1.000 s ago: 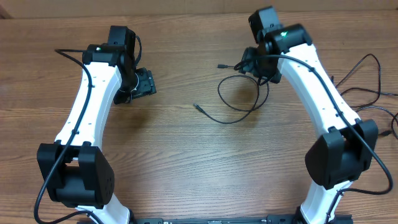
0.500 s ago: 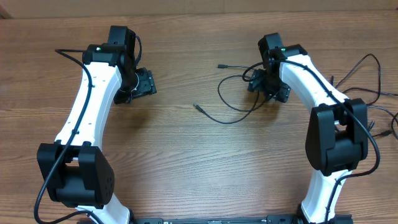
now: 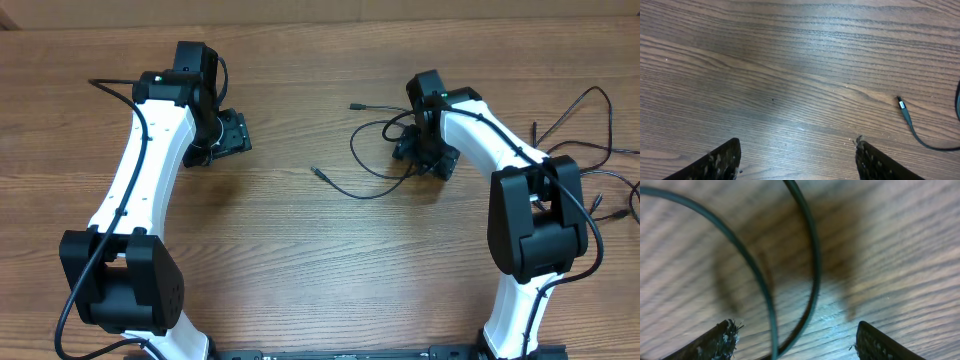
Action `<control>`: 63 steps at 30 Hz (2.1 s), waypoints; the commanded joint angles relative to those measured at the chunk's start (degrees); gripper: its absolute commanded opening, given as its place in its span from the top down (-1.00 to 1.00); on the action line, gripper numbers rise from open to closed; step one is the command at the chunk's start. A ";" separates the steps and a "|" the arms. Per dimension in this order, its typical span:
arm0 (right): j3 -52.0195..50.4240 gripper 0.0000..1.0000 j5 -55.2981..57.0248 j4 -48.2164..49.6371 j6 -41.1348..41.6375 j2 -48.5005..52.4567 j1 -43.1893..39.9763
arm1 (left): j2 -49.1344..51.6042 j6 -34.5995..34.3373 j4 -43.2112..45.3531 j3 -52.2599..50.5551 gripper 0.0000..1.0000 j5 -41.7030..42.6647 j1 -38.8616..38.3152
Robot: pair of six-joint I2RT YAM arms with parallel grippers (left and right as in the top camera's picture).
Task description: Untangle cables
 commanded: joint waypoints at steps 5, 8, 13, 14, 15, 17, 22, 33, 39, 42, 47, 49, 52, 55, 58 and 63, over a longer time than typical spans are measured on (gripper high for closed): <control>-4.15 -0.30 -0.07 2.56 2.91 0.81 0.17 | -0.61 0.04 0.22 0.66 -0.47 0.70 -0.17; -4.92 0.14 -1.88 2.99 2.89 0.81 0.17 | -0.61 0.04 0.22 0.66 -0.47 0.72 -0.17; -5.05 0.58 -7.04 3.21 2.89 0.81 0.22 | -0.61 0.04 0.20 0.66 -0.47 0.72 -0.17; -5.05 0.61 -8.22 3.34 2.89 0.81 0.22 | -0.61 0.04 0.20 0.66 -0.47 0.72 -0.17; -5.05 0.67 -9.14 3.34 2.86 0.81 0.22 | -0.61 0.04 0.20 0.66 -0.47 0.72 -0.17; -5.05 0.85 -10.27 3.30 2.86 0.81 0.24 | -0.61 0.04 0.20 0.66 -0.47 0.74 -0.17; -5.05 0.92 -12.79 3.76 2.16 0.81 0.22 | -0.61 0.04 0.20 0.66 -0.47 1.11 -0.17; 2.64 0.92 -11.06 -0.98 -2.54 -2.95 -2.47 | -0.61 0.04 0.20 0.66 -0.47 1.09 -0.17; 12.33 0.93 -0.96 -7.56 -2.51 -10.05 -7.74 | -0.61 0.04 0.17 0.66 -0.47 1.09 -0.17; 16.81 0.93 3.56 -10.40 -2.54 -13.25 -11.69 | -0.61 0.04 0.22 0.66 -0.47 1.09 -0.17; 23.32 0.93 9.29 -14.64 -2.56 -16.41 -20.68 | -0.61 0.04 0.24 0.66 -0.48 1.09 -0.17; 25.05 0.93 9.27 -15.45 -2.54 -17.16 -24.92 | -0.61 0.04 0.22 0.66 -0.47 1.09 -0.17; 26.16 0.93 9.05 -15.87 -1.88 -18.27 -32.11 | -0.61 0.04 0.22 0.66 -0.47 1.09 -0.17; 26.16 0.93 2.62 -15.61 -2.69 -18.60 -37.90 | -0.61 0.02 0.26 0.66 -0.47 1.09 -0.17; 26.14 0.92 -10.47 -15.87 -10.32 -18.14 -40.98 | -0.61 0.00 0.50 0.66 -0.47 1.09 -0.17; 26.12 0.50 -18.49 -19.82 -19.67 -16.94 -39.23 | -0.61 -0.42 0.66 0.66 -0.48 1.09 -0.17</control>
